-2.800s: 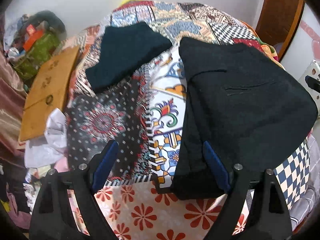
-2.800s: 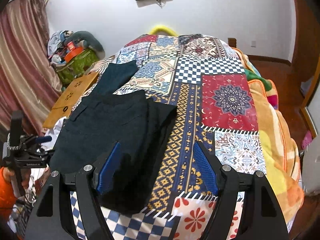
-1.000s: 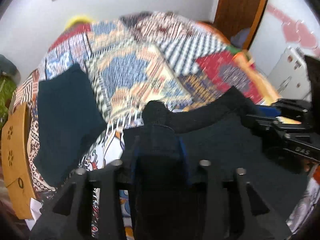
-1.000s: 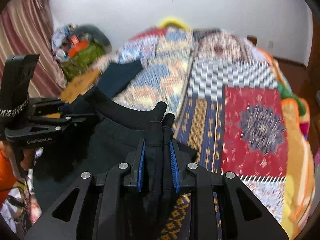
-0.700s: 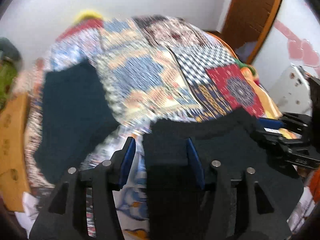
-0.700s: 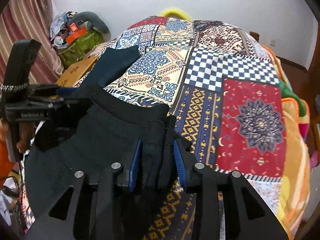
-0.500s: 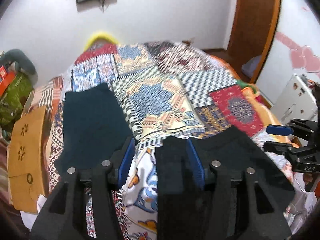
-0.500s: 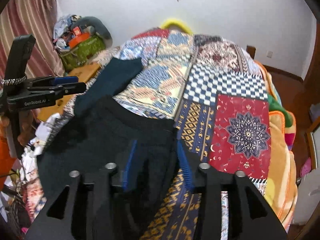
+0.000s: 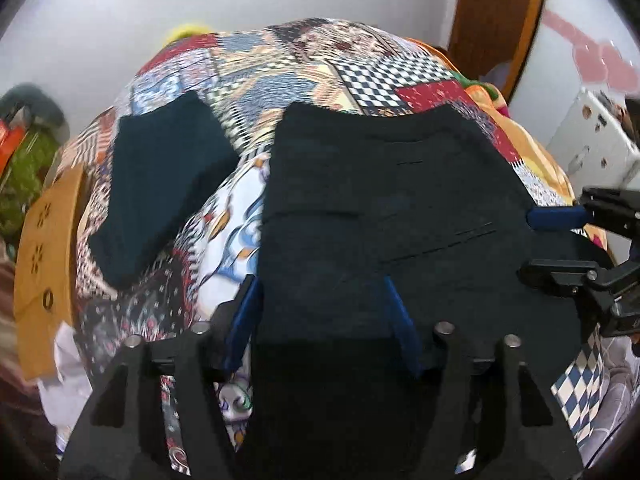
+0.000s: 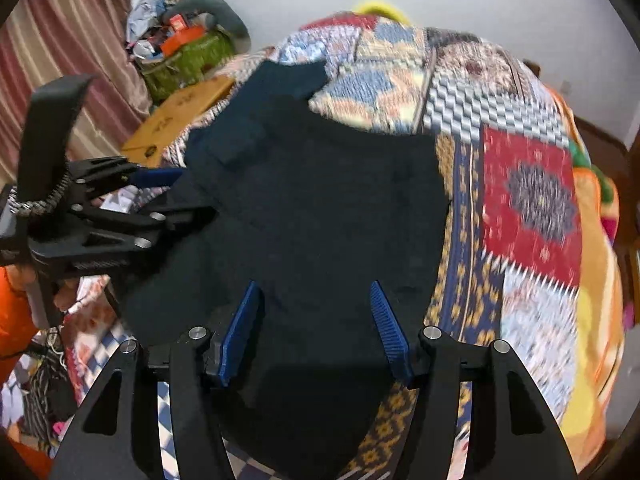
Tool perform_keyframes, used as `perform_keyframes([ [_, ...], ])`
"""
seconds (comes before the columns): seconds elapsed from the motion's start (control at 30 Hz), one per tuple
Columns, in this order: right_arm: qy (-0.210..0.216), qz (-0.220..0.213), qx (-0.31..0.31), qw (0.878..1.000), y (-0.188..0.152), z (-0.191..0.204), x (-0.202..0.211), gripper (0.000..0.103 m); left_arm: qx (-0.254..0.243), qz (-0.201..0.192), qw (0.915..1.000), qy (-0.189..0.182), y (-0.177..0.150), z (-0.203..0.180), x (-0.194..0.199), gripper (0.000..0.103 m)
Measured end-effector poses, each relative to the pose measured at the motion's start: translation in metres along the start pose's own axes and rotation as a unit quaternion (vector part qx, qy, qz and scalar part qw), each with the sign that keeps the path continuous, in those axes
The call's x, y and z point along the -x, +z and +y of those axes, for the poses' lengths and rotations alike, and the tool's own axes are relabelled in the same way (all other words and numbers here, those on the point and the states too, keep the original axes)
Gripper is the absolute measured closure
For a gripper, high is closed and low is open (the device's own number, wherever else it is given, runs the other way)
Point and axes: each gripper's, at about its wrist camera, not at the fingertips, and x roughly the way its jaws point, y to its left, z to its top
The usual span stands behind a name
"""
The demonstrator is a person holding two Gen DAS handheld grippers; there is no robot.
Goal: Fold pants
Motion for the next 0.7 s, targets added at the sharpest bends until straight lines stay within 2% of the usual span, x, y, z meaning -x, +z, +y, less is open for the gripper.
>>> perform_keyframes([
  [0.17, -0.014, -0.011, 0.001, 1.0, -0.004, -0.003, 0.019, 0.049, 0.037, -0.012, 0.9992, -0.006, -0.016, 0.014, 0.017, 0.036],
  [0.37, -0.025, -0.018, -0.019, 0.999, -0.017, -0.013, 0.034, 0.048, 0.054, -0.028, 0.998, 0.014, -0.039, 0.028, 0.038, 0.035],
  [0.47, -0.031, -0.029, -0.042, 0.998, -0.024, -0.022, 0.041, 0.048, 0.065, -0.022, 0.9967, 0.043, -0.047, 0.039, 0.044, 0.035],
  [0.63, -0.036, -0.041, -0.07, 0.996, -0.033, -0.032, 0.053, 0.048, 0.099, -0.007, 0.9927, 0.069, -0.055, 0.068, 0.05, 0.036],
  [0.7, -0.039, -0.046, -0.08, 0.995, -0.033, -0.035, 0.058, 0.048, 0.11, -0.015, 0.992, 0.061, -0.053, 0.074, 0.056, 0.036],
])
